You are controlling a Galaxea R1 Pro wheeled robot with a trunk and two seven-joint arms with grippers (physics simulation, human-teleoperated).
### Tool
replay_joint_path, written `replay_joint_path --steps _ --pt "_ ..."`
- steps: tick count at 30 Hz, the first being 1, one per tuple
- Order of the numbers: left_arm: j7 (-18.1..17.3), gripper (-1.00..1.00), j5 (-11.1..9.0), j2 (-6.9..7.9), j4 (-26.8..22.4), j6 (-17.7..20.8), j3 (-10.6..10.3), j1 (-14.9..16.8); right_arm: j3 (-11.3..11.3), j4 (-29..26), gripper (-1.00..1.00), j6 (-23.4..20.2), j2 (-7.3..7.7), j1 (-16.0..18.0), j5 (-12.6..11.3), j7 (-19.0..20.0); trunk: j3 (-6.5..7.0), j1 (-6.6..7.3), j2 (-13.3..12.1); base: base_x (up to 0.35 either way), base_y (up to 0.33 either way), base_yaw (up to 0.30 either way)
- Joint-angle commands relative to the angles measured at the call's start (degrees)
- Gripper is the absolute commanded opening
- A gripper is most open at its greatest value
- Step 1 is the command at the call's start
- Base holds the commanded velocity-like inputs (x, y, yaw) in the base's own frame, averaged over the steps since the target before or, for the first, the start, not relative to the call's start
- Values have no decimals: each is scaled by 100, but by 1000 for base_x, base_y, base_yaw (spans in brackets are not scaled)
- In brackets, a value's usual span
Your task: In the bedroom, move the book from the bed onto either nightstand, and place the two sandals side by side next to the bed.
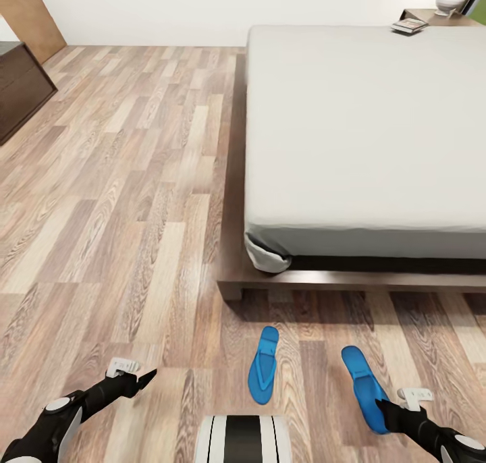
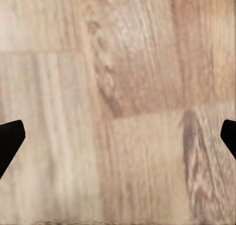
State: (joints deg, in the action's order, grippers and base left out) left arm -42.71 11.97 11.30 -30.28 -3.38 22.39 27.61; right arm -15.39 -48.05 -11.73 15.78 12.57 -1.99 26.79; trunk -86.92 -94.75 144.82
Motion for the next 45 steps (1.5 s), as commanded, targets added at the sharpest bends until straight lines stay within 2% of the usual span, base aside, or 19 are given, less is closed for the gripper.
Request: replay_joint_path --steps 1,8,14,24,37,45 --pt "-30 100 60 -5 5 -35 37 5 -22 -14 -100 -57 -3 0 -30 46 -3 1 1 0 309 0" --pt "-29 100 60 -27 9 -37 37 6 -36 -14 -100 -50 -4 0 -30 46 -3 1 1 2 297 0" --pt "-35 100 60 -82 12 -40 39 5 -37 -13 -100 -49 -5 1 -22 46 -3 1 1 31 78 0" --pt "0 100 66 -93 13 -40 37 7 -25 -11 -100 -49 4 0 -25 46 -3 1 1 209 196 0" --pt "0 100 62 -85 13 -40 54 5 -44 -11 -100 -41 0 0 -16 37 -3 1 1 32 32 0" --pt "0 100 63 -84 13 -40 55 5 -34 -11 -100 -40 -4 0 -4 35 -3 1 1 27 157 0"
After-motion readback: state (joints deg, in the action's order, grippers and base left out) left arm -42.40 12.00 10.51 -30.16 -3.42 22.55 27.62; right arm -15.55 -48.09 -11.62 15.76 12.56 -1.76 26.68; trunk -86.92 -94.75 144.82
